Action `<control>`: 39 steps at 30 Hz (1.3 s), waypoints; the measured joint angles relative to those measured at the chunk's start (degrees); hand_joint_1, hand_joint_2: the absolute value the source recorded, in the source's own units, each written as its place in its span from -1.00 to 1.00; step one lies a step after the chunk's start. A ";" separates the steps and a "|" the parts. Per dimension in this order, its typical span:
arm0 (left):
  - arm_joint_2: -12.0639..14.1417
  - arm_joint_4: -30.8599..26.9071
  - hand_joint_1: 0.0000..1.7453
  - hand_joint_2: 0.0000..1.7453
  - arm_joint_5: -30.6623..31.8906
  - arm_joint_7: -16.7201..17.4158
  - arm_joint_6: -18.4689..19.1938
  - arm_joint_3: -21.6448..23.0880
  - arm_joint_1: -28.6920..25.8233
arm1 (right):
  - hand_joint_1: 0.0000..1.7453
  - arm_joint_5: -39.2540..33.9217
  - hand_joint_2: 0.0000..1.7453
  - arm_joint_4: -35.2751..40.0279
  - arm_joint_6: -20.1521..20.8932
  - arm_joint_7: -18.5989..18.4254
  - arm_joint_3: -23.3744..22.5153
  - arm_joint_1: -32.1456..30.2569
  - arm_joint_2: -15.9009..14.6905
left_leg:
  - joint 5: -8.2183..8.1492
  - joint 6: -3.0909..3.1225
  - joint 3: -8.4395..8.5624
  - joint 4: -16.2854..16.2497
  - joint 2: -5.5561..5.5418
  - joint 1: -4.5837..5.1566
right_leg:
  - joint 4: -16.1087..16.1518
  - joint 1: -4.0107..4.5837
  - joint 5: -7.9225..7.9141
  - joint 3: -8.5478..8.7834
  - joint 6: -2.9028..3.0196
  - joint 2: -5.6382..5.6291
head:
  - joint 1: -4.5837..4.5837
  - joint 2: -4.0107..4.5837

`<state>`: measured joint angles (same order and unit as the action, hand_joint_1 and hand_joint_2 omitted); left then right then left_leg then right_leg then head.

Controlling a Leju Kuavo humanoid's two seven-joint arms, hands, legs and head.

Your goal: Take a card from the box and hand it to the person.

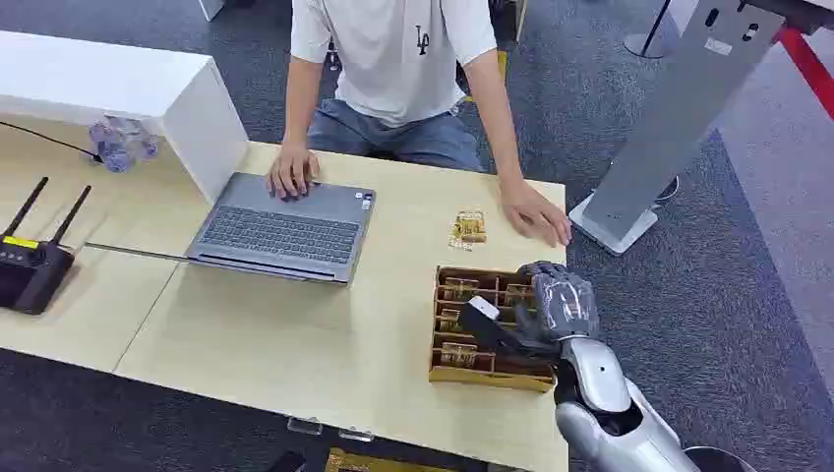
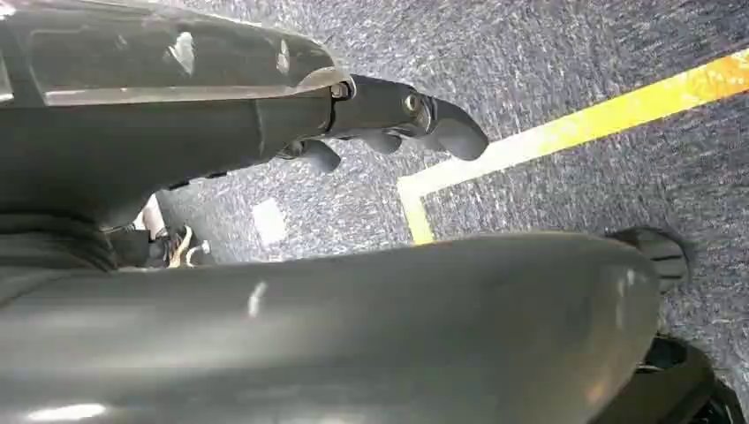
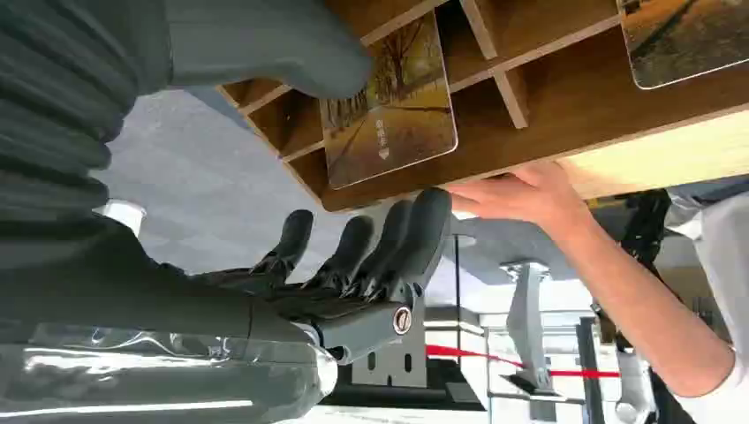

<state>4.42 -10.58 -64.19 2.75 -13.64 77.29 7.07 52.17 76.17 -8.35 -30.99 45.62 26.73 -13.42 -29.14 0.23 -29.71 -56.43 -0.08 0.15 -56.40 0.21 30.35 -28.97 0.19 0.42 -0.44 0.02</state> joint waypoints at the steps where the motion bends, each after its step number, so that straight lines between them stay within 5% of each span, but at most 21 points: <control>1: 0.00 0.00 -1.00 -1.00 0.00 0.00 0.02 0.00 0.00 | -0.10 -0.02 1.00 -0.04 -0.02 0.00 -0.02 0.00 0.00 | 0.00 0.00 0.00 0.00 0.00 0.00 | 0.00 0.00 0.00 0.00 0.00 0.00 | 0.00 0.00; 30: 0.02 0.00 -1.00 -1.00 0.00 -0.02 0.00 -0.02 -0.05 | -0.16 1.46 1.00 1.66 -0.52 -0.72 -0.13 -0.04 -0.17 | 0.00 0.00 0.00 0.00 0.00 0.00 | 0.00 0.00 0.00 -0.01 0.00 0.00 | 0.00 0.00; 39: 0.09 0.00 -1.00 -1.00 0.02 -0.20 -0.15 -0.02 -0.05 | 0.00 1.77 1.00 3.50 -0.50 -0.83 -0.68 -0.08 -0.35 | 0.00 0.00 0.00 0.00 0.00 0.00 | 0.00 0.00 0.00 -0.01 0.00 0.00 | 0.00 0.00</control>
<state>4.50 -10.58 -64.17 2.56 -13.79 77.26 7.02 53.94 79.67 -8.85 -31.82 44.94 26.65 -13.77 -29.14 0.23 -29.70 -56.43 -0.08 0.15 -56.40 0.21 30.35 -28.98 0.19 0.42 -0.44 0.02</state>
